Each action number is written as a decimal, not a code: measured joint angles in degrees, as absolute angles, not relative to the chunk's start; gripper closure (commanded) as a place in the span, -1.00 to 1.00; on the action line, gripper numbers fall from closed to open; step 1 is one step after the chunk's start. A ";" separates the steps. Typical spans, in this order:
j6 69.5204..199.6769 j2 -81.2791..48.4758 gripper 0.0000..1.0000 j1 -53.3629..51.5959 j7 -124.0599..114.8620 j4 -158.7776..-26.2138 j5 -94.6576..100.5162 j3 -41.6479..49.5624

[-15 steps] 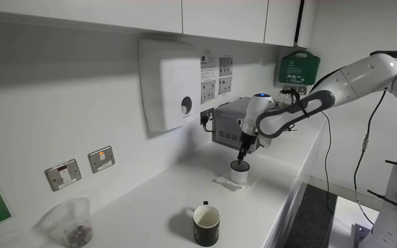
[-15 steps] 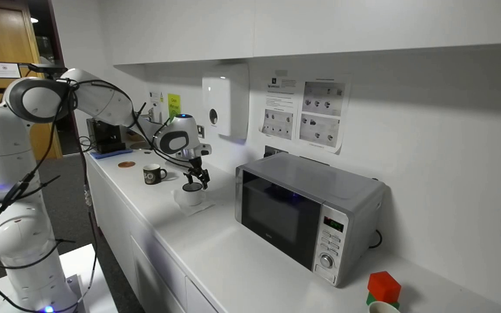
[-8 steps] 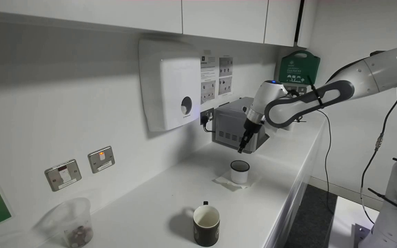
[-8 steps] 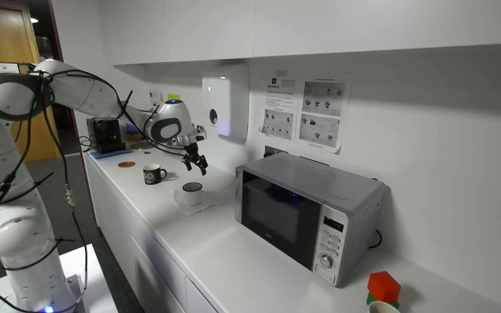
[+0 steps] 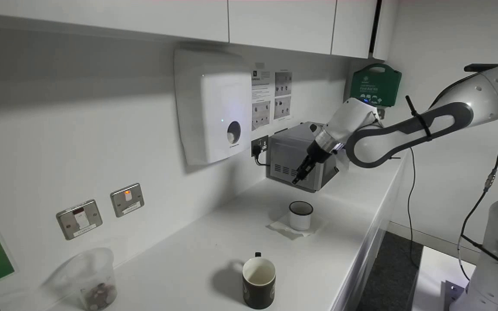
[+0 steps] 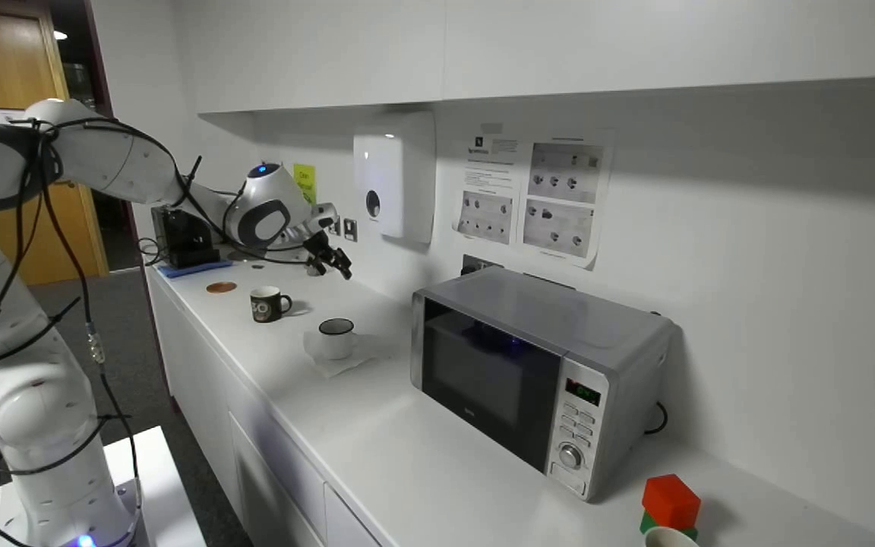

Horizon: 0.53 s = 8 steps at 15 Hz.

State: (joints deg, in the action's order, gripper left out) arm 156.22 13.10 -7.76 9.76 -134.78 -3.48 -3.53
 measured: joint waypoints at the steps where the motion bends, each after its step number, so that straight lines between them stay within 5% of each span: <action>1: 158.35 13.11 -1.00 -8.39 9.76 -135.46 -3.51 -3.58; 8: 165.48 12.92 -1.00 -11.73 9.73 -138.36 -4.19 -3.68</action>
